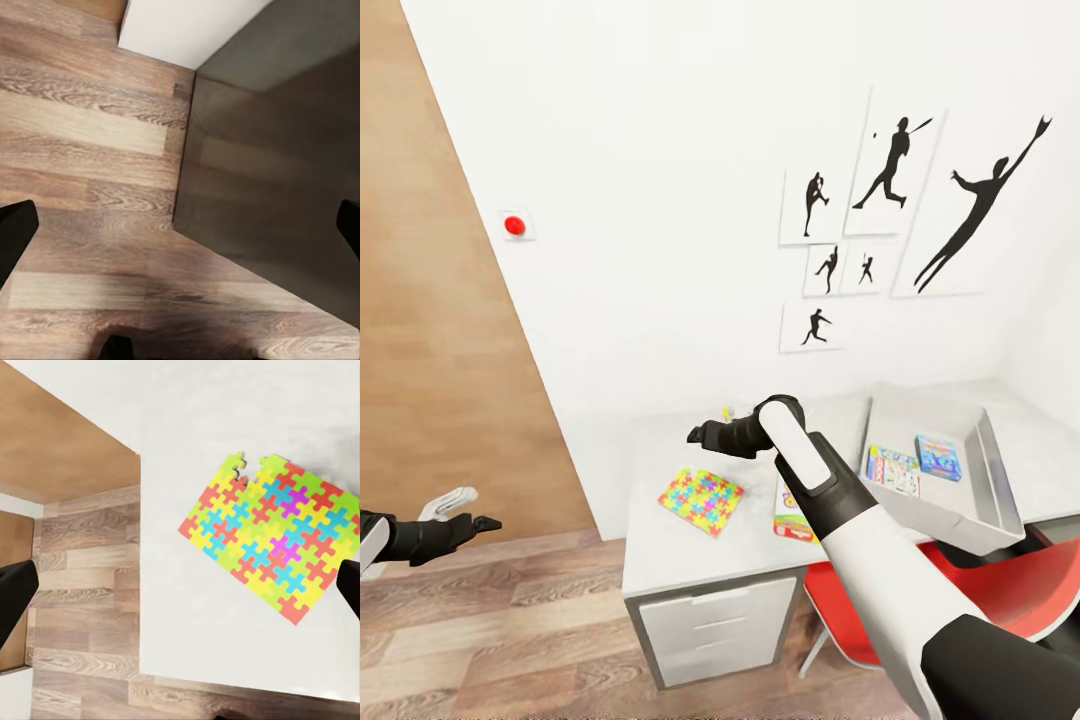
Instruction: Put all the toys in the child's room - the three board games (two on the bed and one on the table), the two jigsaw puzzles on the table, and the tennis ball on the table - inside the toy box on the table in the child's room.
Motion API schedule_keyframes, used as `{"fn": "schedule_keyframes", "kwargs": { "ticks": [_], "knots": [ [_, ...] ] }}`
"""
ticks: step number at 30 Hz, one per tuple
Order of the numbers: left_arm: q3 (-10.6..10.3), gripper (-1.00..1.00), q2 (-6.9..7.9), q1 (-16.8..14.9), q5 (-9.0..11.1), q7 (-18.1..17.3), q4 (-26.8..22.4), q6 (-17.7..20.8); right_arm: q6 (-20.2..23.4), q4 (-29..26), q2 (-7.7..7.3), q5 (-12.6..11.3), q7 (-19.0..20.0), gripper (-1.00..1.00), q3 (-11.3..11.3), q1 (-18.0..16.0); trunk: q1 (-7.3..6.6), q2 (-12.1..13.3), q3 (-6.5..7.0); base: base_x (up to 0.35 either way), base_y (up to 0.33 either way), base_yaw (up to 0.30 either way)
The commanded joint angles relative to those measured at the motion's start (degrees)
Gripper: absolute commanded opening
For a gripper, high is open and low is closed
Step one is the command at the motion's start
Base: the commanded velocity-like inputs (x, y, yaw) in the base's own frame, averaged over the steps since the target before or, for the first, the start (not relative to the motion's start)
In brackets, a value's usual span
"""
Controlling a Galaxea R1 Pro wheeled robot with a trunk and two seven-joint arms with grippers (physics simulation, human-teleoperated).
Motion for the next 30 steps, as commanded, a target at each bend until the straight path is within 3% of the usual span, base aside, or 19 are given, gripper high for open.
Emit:
{"fn": "schedule_keyframes", "kwargs": {
  "ticks": [1, 22, 30],
  "knots": [
    [0.30, 1.00, 0.00, -0.05, 0.00, -0.12, -0.01, 0.34, 0.04, -0.04, 0.00, -0.54, -0.60, 1.00, 0.05, -0.07, 0.03, -0.13, -0.22, 0.000, 0.056, 0.000],
    [0.18, 1.00, -0.14, -0.05, -0.08, 0.01, -0.01, 0.15, -0.45, 1.58, 0.00, -0.48, -0.58, 1.00, -0.04, -0.07, 0.03, -0.13, -2.19, 0.000, 0.049, 0.000],
    [0.12, 1.00, -0.27, -0.05, -0.11, 0.04, -0.01, -2.18, -0.62, 2.84, 0.00, -0.43, -0.66, 1.00, -0.11, -0.07, 0.03, -0.13, -2.94, 0.000, 0.000, 0.000]
  ]
}}
